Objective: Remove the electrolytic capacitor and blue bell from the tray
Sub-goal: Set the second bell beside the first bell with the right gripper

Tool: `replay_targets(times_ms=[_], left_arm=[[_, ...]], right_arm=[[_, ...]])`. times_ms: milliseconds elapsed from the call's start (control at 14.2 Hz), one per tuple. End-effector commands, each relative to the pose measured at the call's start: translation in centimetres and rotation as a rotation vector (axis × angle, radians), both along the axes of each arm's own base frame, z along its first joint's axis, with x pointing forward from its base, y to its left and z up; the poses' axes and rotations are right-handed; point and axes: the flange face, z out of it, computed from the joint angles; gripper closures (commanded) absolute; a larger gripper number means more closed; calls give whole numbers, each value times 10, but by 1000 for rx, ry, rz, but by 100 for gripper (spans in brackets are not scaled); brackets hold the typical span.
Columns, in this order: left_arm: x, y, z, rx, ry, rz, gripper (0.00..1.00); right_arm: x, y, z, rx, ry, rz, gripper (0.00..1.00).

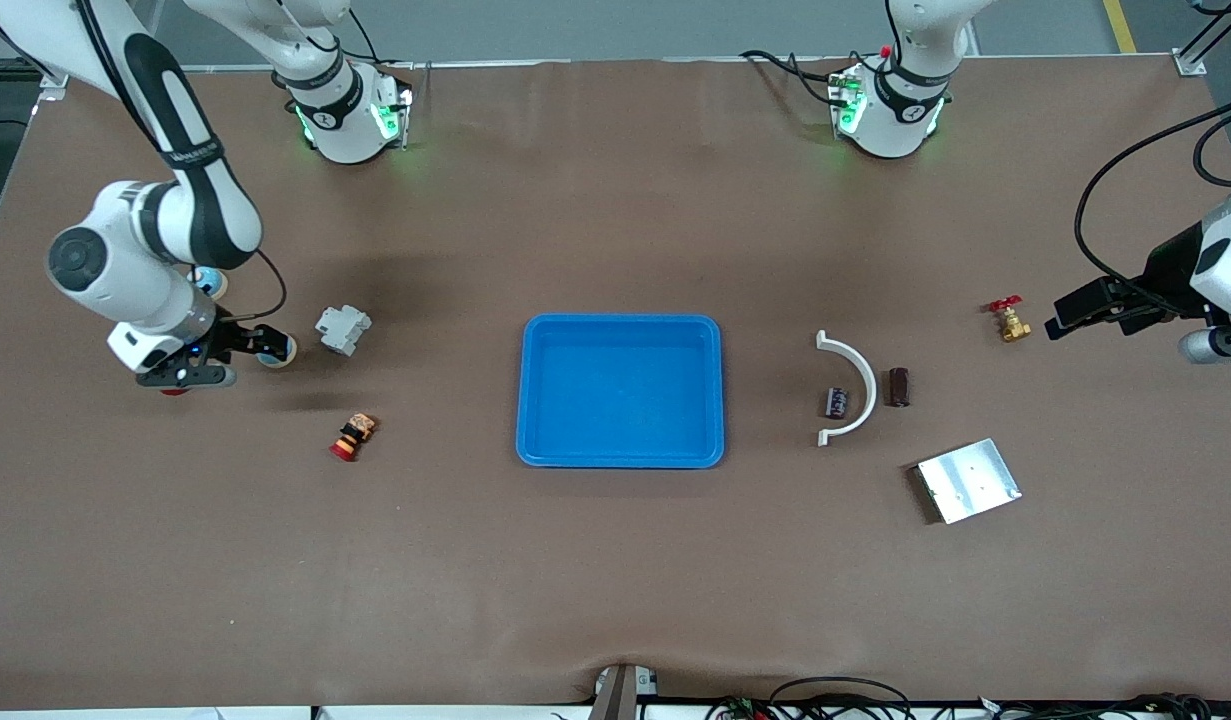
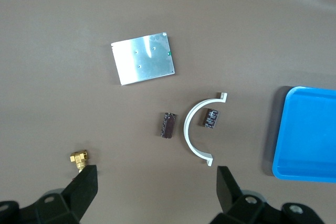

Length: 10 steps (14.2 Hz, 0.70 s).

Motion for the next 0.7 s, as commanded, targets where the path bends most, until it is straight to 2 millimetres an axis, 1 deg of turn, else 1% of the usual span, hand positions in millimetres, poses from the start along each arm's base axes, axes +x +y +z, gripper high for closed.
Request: replay_targets(times_ms=[0,70,281,422,563,633], left_arm=[[-1,1,8,33,3,-5,0],[0,0,11,34,-1,-7,0],[0,0,12,38,-2,-5,0],[0,-1,11,41,-1,-7,0],[0,-6,13,44,-4,-15,0],[-1,-9,14,45,0,-20,0]], right_arm=[[30,16,39,-5,-12,32,0],[38,23,49,-6,-23,46,0],[55,33,75,-9,-66,62,0],[60,43,83,-10,-83,81,0],[64,45,88,-11,-95,31,0],[65,55,91,-16,-102,10,0]])
